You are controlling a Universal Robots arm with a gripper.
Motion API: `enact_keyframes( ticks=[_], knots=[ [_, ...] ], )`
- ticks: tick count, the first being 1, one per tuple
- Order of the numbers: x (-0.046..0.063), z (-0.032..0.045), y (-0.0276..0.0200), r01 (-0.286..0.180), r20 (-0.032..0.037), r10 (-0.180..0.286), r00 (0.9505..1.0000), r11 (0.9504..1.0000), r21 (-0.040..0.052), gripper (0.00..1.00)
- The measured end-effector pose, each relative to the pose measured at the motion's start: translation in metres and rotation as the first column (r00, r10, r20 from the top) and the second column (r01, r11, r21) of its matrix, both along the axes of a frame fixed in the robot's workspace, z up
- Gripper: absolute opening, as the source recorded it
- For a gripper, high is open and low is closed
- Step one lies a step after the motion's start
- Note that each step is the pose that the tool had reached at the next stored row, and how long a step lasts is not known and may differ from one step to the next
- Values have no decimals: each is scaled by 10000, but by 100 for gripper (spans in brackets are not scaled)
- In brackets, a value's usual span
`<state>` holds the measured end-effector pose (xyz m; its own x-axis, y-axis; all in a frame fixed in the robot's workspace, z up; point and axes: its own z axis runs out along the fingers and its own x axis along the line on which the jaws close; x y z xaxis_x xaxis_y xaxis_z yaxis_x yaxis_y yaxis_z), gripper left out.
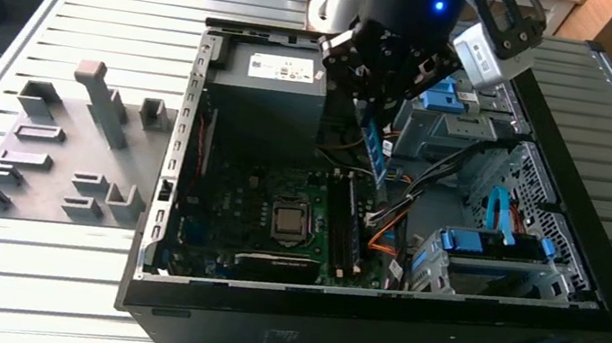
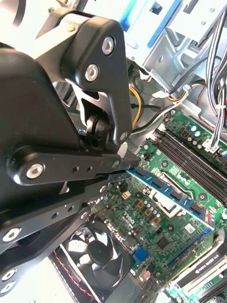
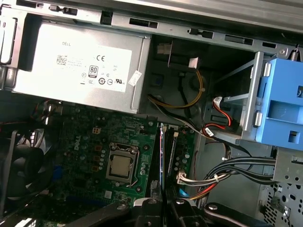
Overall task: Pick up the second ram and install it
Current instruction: 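Insert the second ram into the second slot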
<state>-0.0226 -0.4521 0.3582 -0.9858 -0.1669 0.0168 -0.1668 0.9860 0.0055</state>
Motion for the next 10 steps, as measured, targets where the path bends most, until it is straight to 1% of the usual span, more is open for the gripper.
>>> enact_keyframes(
  ticks=[10],
  knots=[
    [0, -5, 0, 0, 0, 0, 10000, 10000, -1, 14]
  ],
)
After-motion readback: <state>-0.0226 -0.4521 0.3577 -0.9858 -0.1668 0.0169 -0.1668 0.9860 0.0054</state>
